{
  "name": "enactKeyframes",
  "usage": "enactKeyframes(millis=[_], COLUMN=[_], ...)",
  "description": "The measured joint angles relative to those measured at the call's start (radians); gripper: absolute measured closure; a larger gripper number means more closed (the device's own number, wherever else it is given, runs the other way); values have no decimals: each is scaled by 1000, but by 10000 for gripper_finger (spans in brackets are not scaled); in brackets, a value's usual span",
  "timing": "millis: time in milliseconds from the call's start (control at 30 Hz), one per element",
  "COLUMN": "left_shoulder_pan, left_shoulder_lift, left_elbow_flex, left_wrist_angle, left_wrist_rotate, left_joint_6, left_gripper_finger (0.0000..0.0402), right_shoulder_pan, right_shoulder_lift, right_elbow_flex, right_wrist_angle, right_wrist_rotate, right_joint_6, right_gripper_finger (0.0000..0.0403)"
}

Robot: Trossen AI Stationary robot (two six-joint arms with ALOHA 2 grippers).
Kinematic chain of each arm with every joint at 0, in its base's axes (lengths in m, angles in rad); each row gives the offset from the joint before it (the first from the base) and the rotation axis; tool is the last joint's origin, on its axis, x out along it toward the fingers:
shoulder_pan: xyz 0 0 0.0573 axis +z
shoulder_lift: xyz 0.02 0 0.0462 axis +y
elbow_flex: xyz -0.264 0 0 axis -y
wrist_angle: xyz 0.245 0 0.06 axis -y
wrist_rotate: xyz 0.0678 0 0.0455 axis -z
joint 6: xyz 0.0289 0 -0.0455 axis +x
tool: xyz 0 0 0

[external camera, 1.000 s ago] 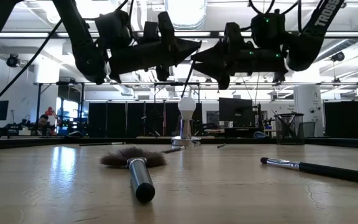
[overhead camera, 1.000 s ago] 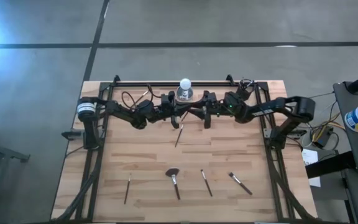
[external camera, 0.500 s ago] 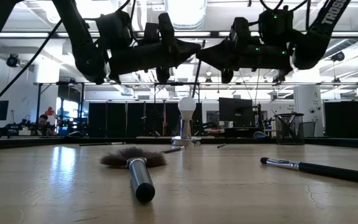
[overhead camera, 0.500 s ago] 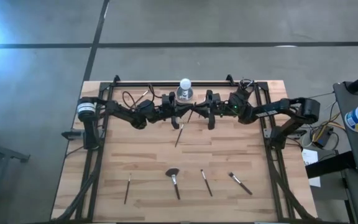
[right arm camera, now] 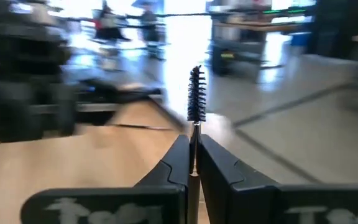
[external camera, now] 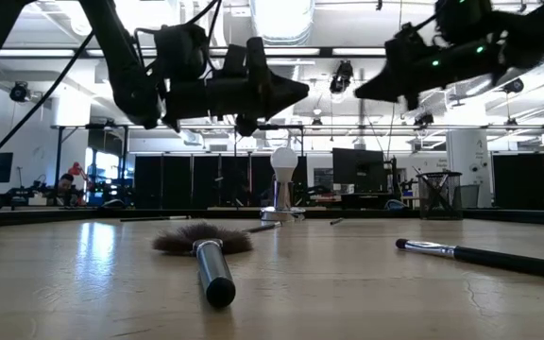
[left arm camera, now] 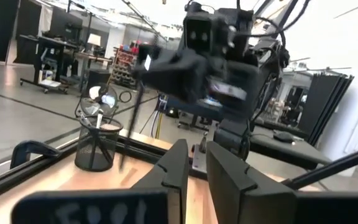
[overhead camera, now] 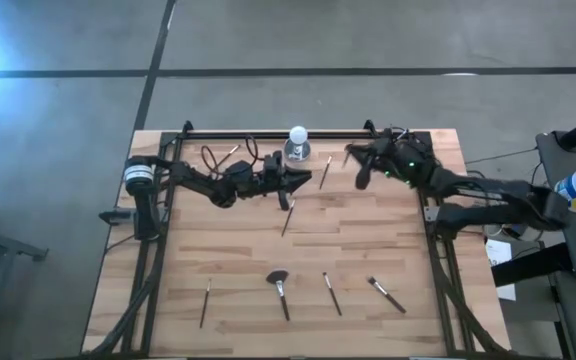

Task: Pick & Place Makeup Supplies
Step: Put the makeup brush into the makeup holder

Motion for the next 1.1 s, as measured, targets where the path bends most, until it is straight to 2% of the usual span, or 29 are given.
enactKeyframes(millis=[133,300,400,600,700,833,1100], left_shoulder_pan=[1,1,1,1,1,1,2], left_shoulder_lift=[0,0,0,0,0,0,-1], left_elbow_flex=[-19,-40,-41,-41,-41,-43,-44], left_wrist_angle=[0,0,0,0,0,0,-1], left_wrist_rotate=[0,0,0,0,0,0,0], left_joint_6=[0,3,18,23,23,22,22], left_gripper_finger=[357,373,382,395,398,399,399], right_shoulder_pan=[-79,-224,-329,-494,-497,-492,-491], right_shoulder_lift=[-143,-202,-167,-17,52,130,211], right_elbow_flex=[13,12,13,12,11,10,9], right_wrist_angle=[-191,-240,-222,-109,-54,-12,-9], right_wrist_rotate=[105,191,195,195,200,259,296], right_joint_6=[-36,-72,-81,-97,-90,-105,-78], right_gripper_finger=[389,389,389,389,389,390,390])
